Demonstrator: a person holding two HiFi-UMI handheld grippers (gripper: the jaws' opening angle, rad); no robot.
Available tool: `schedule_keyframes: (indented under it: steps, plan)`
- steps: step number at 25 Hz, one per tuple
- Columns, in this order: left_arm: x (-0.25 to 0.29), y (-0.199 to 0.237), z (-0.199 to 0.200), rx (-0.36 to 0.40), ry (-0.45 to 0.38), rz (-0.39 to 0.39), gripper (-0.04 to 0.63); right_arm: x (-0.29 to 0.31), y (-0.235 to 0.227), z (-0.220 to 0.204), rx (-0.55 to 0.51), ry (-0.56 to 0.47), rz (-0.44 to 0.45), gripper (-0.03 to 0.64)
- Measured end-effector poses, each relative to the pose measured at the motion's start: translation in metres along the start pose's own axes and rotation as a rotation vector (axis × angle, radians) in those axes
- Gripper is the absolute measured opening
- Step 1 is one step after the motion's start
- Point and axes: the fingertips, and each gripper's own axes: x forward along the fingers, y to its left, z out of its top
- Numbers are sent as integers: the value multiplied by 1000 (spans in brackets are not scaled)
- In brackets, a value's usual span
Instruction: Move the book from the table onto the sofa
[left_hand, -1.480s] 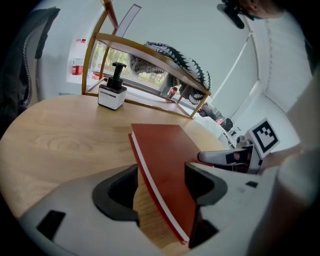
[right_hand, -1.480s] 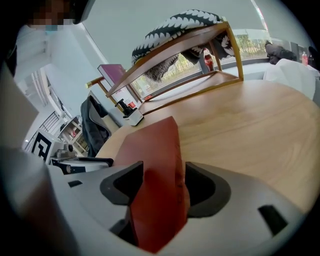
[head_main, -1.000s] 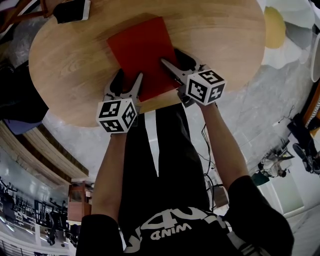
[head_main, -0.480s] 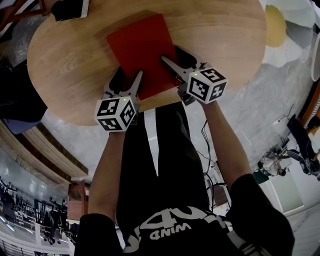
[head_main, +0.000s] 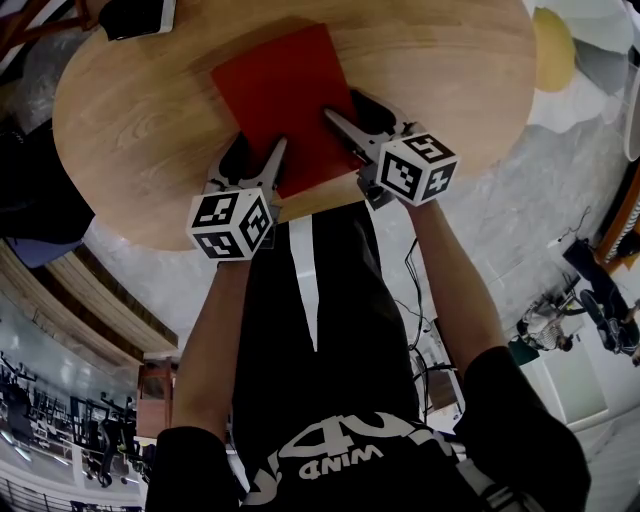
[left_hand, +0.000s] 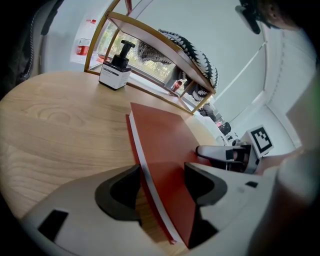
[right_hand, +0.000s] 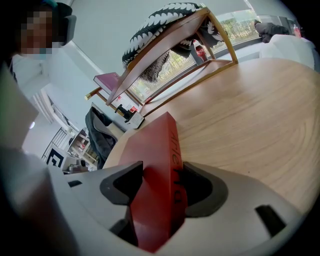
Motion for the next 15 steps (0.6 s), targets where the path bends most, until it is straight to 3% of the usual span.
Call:
schedule_keyframes:
  steps: [10, 15]
  plan:
    - [-1, -3, 1, -16, -4, 3, 252, -1, 2, 0, -25, 30, 6, 233]
    - [-13, -7, 7, 55, 15, 9, 252, -10, 15, -1, -40, 49, 13, 230]
